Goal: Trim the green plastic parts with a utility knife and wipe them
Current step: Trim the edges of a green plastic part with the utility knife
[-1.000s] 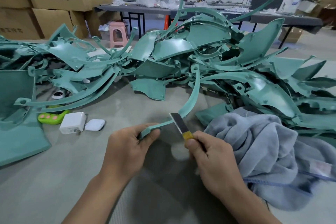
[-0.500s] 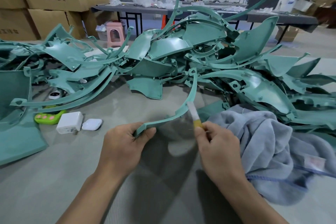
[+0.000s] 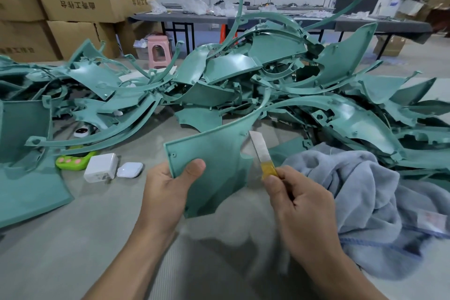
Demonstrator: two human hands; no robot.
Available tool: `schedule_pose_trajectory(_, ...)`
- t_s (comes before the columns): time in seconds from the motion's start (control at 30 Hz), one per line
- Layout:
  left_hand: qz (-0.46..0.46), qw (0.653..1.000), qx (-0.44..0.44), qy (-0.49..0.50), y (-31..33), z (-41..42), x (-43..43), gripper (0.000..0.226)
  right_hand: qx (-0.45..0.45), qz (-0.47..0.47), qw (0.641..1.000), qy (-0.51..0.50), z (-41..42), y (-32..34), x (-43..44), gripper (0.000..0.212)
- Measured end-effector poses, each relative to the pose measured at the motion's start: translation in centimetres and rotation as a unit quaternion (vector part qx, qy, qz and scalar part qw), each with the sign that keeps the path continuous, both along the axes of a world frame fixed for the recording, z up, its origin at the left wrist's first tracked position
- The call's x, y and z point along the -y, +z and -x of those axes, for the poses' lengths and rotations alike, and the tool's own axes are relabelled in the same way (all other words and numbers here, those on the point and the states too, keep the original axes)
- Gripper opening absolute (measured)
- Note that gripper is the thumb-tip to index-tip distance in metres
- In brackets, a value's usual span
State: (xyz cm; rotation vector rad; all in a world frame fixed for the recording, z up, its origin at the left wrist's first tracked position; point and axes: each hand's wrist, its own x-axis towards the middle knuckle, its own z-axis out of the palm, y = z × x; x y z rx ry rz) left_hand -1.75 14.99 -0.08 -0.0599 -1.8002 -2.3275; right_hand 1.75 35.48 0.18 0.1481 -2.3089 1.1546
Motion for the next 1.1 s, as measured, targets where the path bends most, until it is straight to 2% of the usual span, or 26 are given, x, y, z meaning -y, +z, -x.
schedule_pose_trajectory(0.13,-0.032,0.994,0.068,-0.082,-0.1,-0.2,0.0,0.033,-0.026,0.023,0.999,0.021,-0.5,0.2,0.0,0.026)
schedule_pose_trajectory(0.3,0.024,0.987,0.111,-0.111,-0.4,0.1,-0.4,0.026,-0.024,-0.003,0.999,0.045,-1.0,0.2,0.6,0.025)
schedule_pose_trajectory(0.43,0.058,0.989,0.087,-0.106,-0.7,0.0,-0.6,0.023,-0.025,-0.033,0.999,0.035,-1.1,0.4,1.5,0.028)
schedule_pose_trajectory(0.57,0.090,0.992,0.049,-0.071,-1.1,0.1,-0.3,0.039,-0.018,-0.038,0.999,-0.034,-0.4,0.2,1.2,0.034)
schedule_pose_trajectory(0.7,0.152,0.988,0.004,-0.015,-1.1,0.5,0.3,0.023,0.031,-0.004,0.994,-0.109,0.8,0.2,-0.9,0.039)
schedule_pose_trajectory(0.77,0.195,0.981,-0.017,0.008,-1.1,0.6,0.6,0.018,0.007,-0.014,0.996,-0.087,0.7,0.6,-0.8,0.036)
schedule_pose_trajectory(0.83,0.225,0.974,-0.028,0.022,-1.1,0.4,0.5,0.010,-0.019,-0.025,0.999,-0.014,0.0,1.1,0.2,0.030)
schedule_pose_trajectory(0.93,0.254,0.965,-0.049,0.034,-1.2,0.2,0.2,0.013,-0.001,-0.018,0.997,0.076,-0.5,0.9,1.5,0.030)
schedule_pose_trajectory(1.0,0.254,0.965,-0.055,0.025,-1.3,0.2,0.2,0.012,0.012,-0.018,0.999,0.046,0.2,0.6,0.9,0.036)
schedule_pose_trajectory(1.1,0.256,0.964,-0.072,0.028,-1.1,0.1,0.3,0.015,0.033,-0.018,0.997,-0.062,1.3,0.9,-1.3,0.047)
